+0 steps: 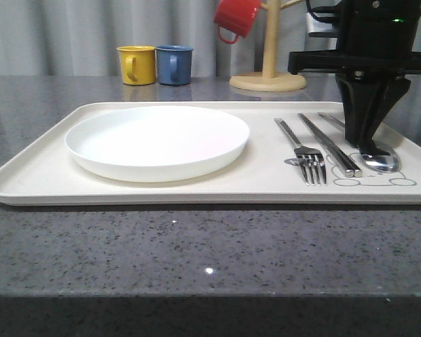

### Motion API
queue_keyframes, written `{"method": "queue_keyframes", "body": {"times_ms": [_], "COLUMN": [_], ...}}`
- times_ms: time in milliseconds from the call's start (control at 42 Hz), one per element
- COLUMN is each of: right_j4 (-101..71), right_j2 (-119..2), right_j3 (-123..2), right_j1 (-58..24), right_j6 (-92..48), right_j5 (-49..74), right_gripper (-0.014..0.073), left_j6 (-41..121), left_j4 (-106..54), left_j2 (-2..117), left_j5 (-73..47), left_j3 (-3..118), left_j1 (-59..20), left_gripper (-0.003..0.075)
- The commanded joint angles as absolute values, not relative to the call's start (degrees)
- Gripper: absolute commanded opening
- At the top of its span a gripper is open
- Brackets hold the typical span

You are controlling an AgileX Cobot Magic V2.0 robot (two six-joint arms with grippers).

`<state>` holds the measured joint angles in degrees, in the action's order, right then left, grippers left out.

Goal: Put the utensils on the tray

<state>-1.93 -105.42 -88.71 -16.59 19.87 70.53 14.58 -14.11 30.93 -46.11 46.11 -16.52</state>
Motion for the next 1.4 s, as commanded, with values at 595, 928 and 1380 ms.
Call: {"method": "queue_keyframes", "body": {"times_ms": [595,928,1380], "right_j4": [-0.48,-1.63,-4.15], "right_j2": [-92.58,-71.53,-41.01], "right_j3": [-95.32,-86.33,-59.55], "right_j1": [-16.04,-16.04,-16.04], "right_j6": [10.24,-0.66,-0.96], "right_j5": [76.52,71.16,61.12], "right_gripper": [0.0273,0.0273,0.0273], "left_j6": [14.55,14.55,14.55], "left_j4": [-14.97,-14.97,-14.97], "left_j2": [31.18,31.18,31.18], "left_j5": [-42.06,-42.06,-42.06], "left_j3": [47.65,47.65,47.65], "left_j1": [-16.99,-16.99,-16.99], "left_gripper": [0.0295,0.0295,0.0295]}}
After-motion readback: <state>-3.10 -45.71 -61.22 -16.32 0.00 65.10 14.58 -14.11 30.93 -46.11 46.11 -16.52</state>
